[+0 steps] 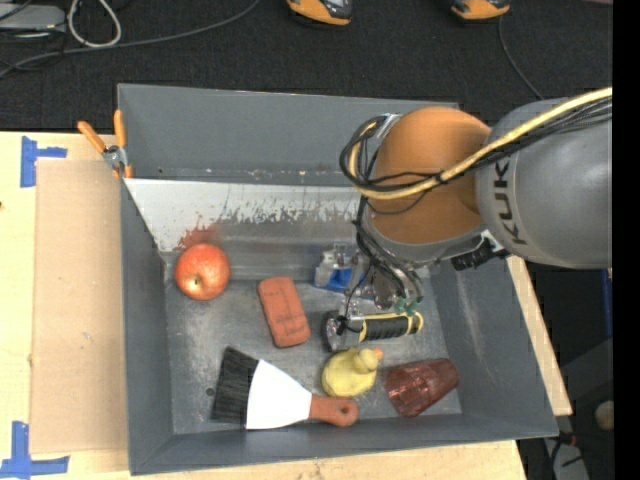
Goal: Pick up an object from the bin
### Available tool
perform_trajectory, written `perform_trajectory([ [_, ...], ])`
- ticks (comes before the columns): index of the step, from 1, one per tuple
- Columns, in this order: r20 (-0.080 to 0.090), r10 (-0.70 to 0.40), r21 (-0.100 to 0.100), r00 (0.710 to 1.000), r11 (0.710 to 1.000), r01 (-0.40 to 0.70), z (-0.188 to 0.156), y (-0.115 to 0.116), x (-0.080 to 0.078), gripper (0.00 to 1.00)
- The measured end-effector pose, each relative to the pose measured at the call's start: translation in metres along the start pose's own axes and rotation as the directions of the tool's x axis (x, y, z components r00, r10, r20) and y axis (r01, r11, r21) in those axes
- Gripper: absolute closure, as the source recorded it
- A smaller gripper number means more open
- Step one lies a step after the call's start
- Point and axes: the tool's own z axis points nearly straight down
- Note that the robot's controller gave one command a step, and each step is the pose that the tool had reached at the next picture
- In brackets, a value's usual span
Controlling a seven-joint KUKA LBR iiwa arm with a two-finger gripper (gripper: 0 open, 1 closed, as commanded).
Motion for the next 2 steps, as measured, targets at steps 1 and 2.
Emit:
perform_trajectory([
  [1, 0.008, 0.002, 0.000, 1.000, 1.000, -0.002, -0.0046, -0.0004, -0.0013, 0.00],
  [2, 0.011, -0.020, 0.001, 1.000, 1.000, 0.020, 0.0020, 0.0057, -0.0044, 0.00],
])
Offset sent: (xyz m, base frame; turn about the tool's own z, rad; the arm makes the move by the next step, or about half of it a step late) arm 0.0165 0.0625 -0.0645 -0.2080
